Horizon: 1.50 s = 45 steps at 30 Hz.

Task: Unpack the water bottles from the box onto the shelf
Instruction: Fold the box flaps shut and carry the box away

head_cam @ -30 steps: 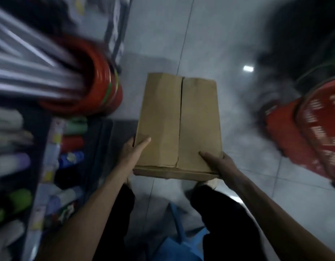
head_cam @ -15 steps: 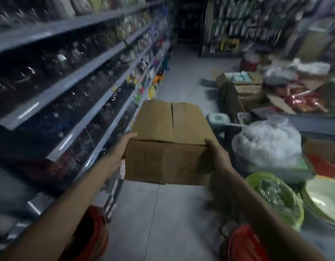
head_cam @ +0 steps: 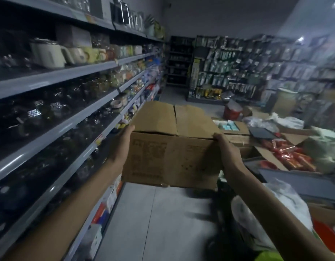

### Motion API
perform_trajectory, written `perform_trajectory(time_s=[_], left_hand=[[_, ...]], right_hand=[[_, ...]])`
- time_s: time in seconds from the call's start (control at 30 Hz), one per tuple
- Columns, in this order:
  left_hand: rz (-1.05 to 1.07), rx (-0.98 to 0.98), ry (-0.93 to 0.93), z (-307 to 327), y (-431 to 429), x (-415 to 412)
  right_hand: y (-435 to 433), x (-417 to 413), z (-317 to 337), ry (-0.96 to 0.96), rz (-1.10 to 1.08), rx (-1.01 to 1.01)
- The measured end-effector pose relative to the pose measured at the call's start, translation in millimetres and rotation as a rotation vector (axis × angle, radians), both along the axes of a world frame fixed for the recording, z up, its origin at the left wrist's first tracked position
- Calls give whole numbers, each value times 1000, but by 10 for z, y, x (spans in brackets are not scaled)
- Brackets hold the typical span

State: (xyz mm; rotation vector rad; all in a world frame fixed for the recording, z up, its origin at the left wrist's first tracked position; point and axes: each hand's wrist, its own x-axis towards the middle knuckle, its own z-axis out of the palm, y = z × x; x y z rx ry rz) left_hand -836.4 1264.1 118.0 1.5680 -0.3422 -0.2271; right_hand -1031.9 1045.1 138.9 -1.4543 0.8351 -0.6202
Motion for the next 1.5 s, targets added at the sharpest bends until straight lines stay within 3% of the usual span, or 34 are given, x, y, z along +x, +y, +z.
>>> perform_trajectory(time_s=[0.37,0.6,0.87,1.13,1.27,1.5], left_hand=[[-140,-51,41,-133,-1627,2122],[-150,35,80,-211,-3117,3498],[-46,66,8,32,-4201,5299],[-6,-28,-47,-305,-5045,7528],[14,-41,80,-646,-5666,8764],[-183,-2,81,-620,-7013,10250]], right_hand=[[-1396,1887,68,-2,-64,18],[-2797,3278,-47,-10,-75,62],[-3915,5112,341,15,-113,17],[-4935,7500,-171,-2,-45,-38],[-5424,8667,-418,34,-72,-9],[-6467,9919,-481,59,-242,101]])
